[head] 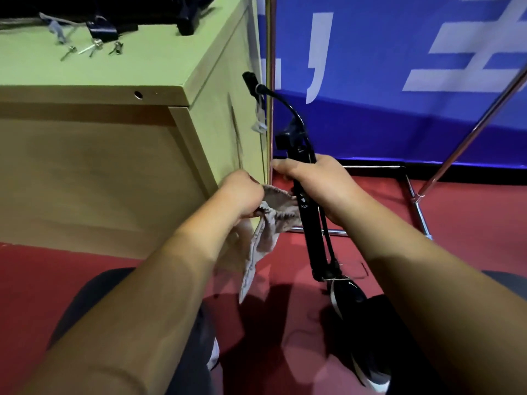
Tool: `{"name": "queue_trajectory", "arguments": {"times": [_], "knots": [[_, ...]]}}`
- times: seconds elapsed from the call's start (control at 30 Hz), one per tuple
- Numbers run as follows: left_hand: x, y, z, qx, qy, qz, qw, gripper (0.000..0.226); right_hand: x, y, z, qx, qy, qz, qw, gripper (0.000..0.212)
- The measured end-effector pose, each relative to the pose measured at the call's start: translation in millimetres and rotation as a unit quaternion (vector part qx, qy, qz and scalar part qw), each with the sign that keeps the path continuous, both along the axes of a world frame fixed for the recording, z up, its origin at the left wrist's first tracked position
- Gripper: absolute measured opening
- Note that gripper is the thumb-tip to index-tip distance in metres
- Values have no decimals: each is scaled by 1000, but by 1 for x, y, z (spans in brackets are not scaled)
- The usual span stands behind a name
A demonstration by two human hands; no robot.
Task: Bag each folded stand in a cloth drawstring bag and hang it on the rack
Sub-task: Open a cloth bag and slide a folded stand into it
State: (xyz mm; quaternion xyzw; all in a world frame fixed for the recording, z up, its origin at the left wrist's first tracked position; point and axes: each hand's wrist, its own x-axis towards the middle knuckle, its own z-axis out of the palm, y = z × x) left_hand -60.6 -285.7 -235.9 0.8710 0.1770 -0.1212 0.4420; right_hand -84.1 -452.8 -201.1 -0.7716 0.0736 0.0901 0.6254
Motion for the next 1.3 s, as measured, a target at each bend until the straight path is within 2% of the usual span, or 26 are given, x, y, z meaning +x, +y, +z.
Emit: {"name": "queue_trajectory", "arguments": {"times": [0.07, 0.27, 0.33, 0.4, 0.47, 0.6, 0.77, 0.87, 0.97, 1.13, 1.3], "knots": [[-3, -3, 6, 73, -8, -43, 996, 15, 7, -4, -5, -2, 2, 7, 1000, 43], [3, -4, 3, 187, -67, -96, 975, 21, 18, -16, -9, -67, -9, 16, 998, 25], [3, -7, 2, 191, -91, -95, 973, 12, 18, -20, -8, -87, -1, 14, 996, 27], [1, -11, 0, 185, -113, -92, 972, 10, 17, -26, -6, -113, 3, 26, 993, 19], [-3, -15, 0, 191, -135, -94, 968, 10, 15, -33, -4, -154, -13, 45, 987, 14], [-2, -17, 0, 198, -144, -69, 967, 9, 9, -43, -5, -223, -53, 78, 970, 18], [8, -15, 4, 116, -129, -34, 984, 28, -6, -55, -8, -275, -64, 137, 949, 20], [10, -14, 5, 82, -104, -27, 991, 23, -14, -63, -10, -262, -48, 156, 951, 20], [12, -11, -2, 5, -69, -7, 998, 19, -19, -71, -13, -265, -32, 164, 950, 24], [9, -12, -3, -139, -46, 44, 988, 24, -22, -84, -14, -295, 3, 186, 937, 22], [11, -11, -1, -172, -48, 74, 981, 28, -23, -86, -13, -349, 22, 207, 914, 15]]}}
